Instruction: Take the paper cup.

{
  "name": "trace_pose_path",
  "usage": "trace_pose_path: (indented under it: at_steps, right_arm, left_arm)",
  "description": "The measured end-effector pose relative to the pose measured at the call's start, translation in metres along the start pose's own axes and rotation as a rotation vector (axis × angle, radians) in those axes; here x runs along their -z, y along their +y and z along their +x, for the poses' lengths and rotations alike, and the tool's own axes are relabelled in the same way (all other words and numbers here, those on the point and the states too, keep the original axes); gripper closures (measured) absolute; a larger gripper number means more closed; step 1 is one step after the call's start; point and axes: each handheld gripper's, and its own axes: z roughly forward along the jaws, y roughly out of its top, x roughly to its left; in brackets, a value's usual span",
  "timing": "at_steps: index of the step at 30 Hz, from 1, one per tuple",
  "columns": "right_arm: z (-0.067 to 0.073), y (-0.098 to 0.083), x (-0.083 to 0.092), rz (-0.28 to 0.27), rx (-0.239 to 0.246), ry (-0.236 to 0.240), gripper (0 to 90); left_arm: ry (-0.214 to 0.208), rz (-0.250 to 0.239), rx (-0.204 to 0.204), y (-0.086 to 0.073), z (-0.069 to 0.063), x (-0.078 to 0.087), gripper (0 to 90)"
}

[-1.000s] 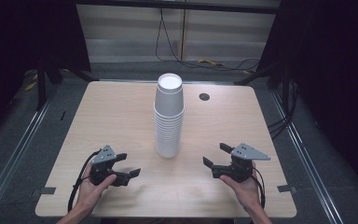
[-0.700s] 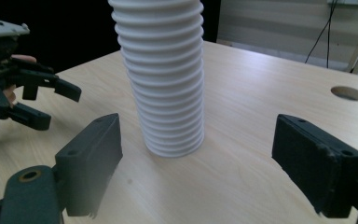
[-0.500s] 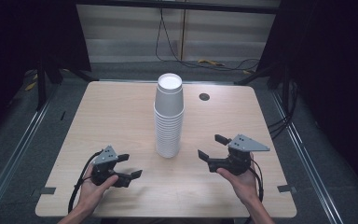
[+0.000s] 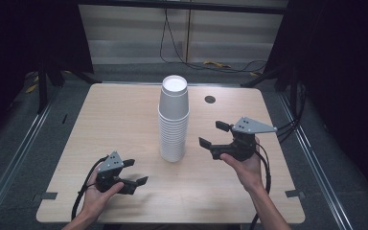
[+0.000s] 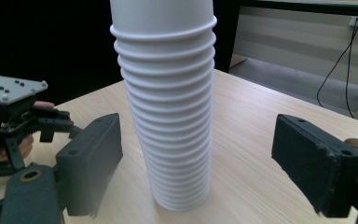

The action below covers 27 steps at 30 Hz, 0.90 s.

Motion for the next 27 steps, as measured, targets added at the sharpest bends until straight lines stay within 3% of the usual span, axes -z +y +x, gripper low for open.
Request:
trace_pose_path:
  at_steps: [2, 7, 12, 16, 22, 27]
  right_arm:
    - [0.002, 0.005, -0.007, 0.018, 0.002, 0.008, 15.8]
    - [0.007, 0.018, -0.013, 0.003, 0.007, 0.025, 15.7]
    - [0.006, 0.034, -0.016, -0.015, 0.018, 0.038, 14.6]
    - [0.006, 0.045, -0.019, -0.021, 0.033, 0.056, 14.5]
    - [0.006, 0.062, -0.02, -0.075, 0.036, 0.057, 14.5]
    - [0.009, 0.074, -0.03, -0.059, 0.048, 0.082, 14.5]
  left_arm:
    - [0.009, -0.02, 0.006, -0.001, 0.0, 0.004, 15.8]
    - [0.032, -0.033, 0.012, -0.001, 0.002, 0.007, 15.7]
    - [-0.002, -0.016, -0.002, -0.002, 0.0, 0.003, 15.7]
    - [-0.002, -0.016, -0.003, -0.001, 0.0, 0.002, 15.7]
    - [-0.001, -0.017, -0.005, -0.001, -0.002, 0.003, 15.7]
    - [-0.007, -0.009, -0.013, -0.001, -0.002, 0.001, 15.7]
